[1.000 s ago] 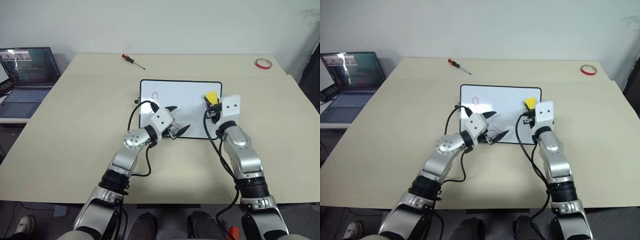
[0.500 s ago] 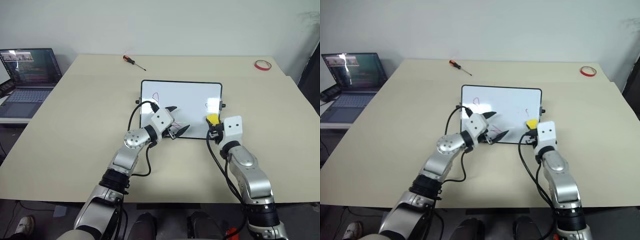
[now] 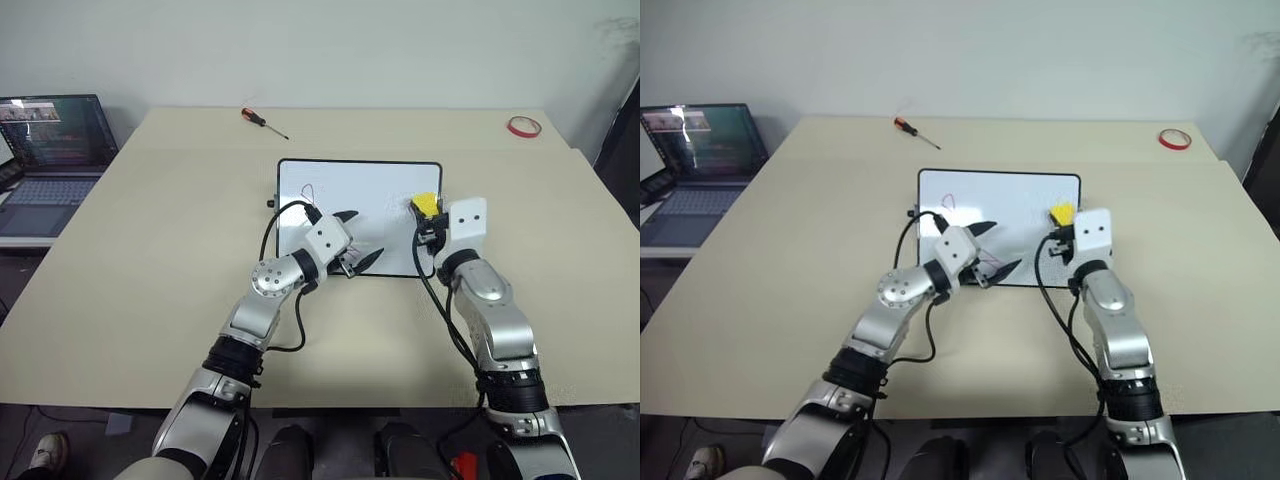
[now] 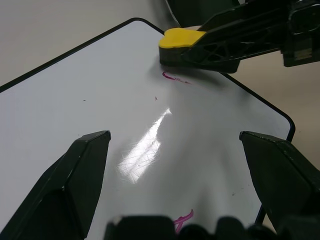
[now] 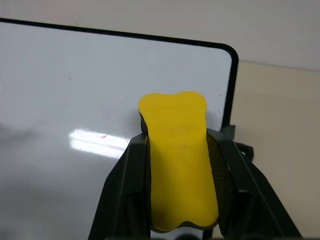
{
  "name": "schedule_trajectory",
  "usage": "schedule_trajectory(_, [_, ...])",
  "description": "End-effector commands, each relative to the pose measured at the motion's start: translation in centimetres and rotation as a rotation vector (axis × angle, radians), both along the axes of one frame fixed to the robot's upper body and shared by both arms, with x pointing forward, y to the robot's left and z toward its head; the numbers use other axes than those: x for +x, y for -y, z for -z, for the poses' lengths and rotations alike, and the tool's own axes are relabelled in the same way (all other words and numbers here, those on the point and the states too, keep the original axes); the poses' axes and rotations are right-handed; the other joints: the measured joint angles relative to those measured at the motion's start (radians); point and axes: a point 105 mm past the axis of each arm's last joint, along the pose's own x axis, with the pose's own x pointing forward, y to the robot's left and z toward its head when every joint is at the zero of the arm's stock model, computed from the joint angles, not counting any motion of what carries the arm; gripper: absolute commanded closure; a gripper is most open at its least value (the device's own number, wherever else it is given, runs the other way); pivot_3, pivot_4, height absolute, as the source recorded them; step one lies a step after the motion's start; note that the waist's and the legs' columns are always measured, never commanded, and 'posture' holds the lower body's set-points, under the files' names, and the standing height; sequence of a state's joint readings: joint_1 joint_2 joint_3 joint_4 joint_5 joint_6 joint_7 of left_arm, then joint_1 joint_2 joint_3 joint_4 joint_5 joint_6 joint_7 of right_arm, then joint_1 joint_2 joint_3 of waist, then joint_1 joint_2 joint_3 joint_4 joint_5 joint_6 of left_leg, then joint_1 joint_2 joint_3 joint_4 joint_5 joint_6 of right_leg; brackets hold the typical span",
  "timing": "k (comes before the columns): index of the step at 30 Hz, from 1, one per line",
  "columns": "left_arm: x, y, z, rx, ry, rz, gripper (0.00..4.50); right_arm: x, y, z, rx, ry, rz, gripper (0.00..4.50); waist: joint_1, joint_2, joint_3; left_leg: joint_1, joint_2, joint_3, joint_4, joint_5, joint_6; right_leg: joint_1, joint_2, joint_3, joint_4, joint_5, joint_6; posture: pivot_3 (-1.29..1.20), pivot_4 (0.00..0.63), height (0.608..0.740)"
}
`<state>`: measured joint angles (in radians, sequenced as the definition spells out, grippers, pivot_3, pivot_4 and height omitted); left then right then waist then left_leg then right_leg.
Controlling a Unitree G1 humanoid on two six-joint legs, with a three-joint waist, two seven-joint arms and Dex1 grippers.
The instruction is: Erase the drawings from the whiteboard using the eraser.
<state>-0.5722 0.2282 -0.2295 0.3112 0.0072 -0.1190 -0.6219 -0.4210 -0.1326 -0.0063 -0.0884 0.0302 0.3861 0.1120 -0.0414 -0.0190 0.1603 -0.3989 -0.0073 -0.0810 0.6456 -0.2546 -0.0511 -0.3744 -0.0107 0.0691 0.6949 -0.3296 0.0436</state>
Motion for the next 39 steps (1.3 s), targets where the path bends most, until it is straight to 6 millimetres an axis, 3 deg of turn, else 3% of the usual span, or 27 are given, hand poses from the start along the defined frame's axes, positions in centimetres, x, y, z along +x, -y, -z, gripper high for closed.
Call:
schedule_trajectory(1, [-0.2, 0.4, -1.4, -0.012, 0.06, 0.015, 0.0, 0.7, -1.1, -1.4, 0.004, 0.057, -0.042, 3.31, -0.001, 0.0, 0.0, 0.0, 0.0, 0.0, 0.0, 0.0, 0.0, 0.0, 0.0, 0.0, -0.001, 0.0, 0.0, 0.0, 0.15, 0.74])
schedule_trajectory(5, [-0.2, 0.2, -1.4, -0.009, 0.064, 0.008, 0.0, 1.3, -1.6, -0.2, -0.036, -0.007, -0.047, 3.31, -0.003, 0.0, 0.0, 0.001, 0.0, 0.0, 0.0, 0.0, 0.0, 0.0, -0.001, 0.0, 0.001, 0.0, 0.0, 0.0, 0.15, 0.74])
schedule_trajectory(9, [-0.3, 0.0, -1.5, -0.008, 0.067, 0.001, 0.0, 0.9, -0.8, 2.6, -0.029, -0.145, -0.025, 3.31, -0.005, 0.0, 0.0, 0.001, 0.0, 0.0, 0.0, 0.0, 0.0, 0.001, 0.0, 0.0, 0.001, 0.0, 0.0, 0.0, 0.15, 0.74])
schedule_trajectory(18, [-0.6, -0.5, -1.2, -0.006, 0.057, -0.016, 0.0, -1.9, 2.4, 5.8, -0.064, -0.311, 0.071, 3.31, -0.001, -0.001, -0.001, 0.006, 0.0, -0.001, 0.001, 0.0, 0.0, 0.006, 0.0, -0.001, 0.001, 0.0, 0.0, 0.0, 0.15, 0.74])
schedule_trajectory(23, [-0.5, -0.2, -1.1, -0.008, 0.048, -0.01, 0.0, -3.2, 3.0, 6.5, -0.069, -0.341, 0.083, 3.31, 0.001, -0.002, -0.001, 0.008, -0.001, -0.001, 0.001, 0.0, 0.0, 0.008, 0.0, -0.001, 0.002, 0.0, 0.0, 0.0, 0.15, 0.74])
schedule_trajectory(27, [-0.5, 0.1, -1.1, -0.013, 0.045, -0.003, 0.0, -3.8, 3.0, 6.4, -0.071, -0.325, 0.078, 3.31, 0.002, -0.002, -0.001, 0.009, -0.001, -0.001, 0.001, 0.0, 0.0, 0.01, 0.0, -0.001, 0.001, 0.0, 0.0, 0.0, 0.15, 0.74])
schedule_trajectory(34, [-0.6, 0.3, -1.1, -0.017, 0.041, 0.005, 0.0, -3.9, 2.2, 3.0, -0.064, -0.14, 0.027, 3.31, 0.006, -0.002, -0.001, 0.009, -0.001, -0.001, 0.0, 0.0, 0.0, 0.009, 0.0, 0.0, 0.001, 0.0, 0.0, 0.0, 0.15, 0.74])
schedule_trajectory(36, [-0.6, -0.3, -1.2, -0.038, 0.035, -0.026, 0.0, -4.4, 2.1, 1.5, -0.084, -0.051, 0.004, 3.31, 0.006, -0.002, -0.001, 0.006, -0.001, -0.001, 0.0, 0.0, 0.0, 0.006, 0.0, 0.0, 0.001, 0.0, 0.0, 0.0, 0.15, 0.74])
schedule_trajectory(39, [-0.8, -2.3, -1.1, -0.09, 0.021, -0.13, 0.0, -5.2, 2.5, 1.1, -0.096, -0.003, -0.004, 3.31, 0.003, -0.001, -0.001, 0.002, 0.0, 0.0, 0.0, 0.0, 0.0, 0.002, 0.0, 0.0, 0.0, 0.0, 0.0, 0.0, 0.15, 0.74])
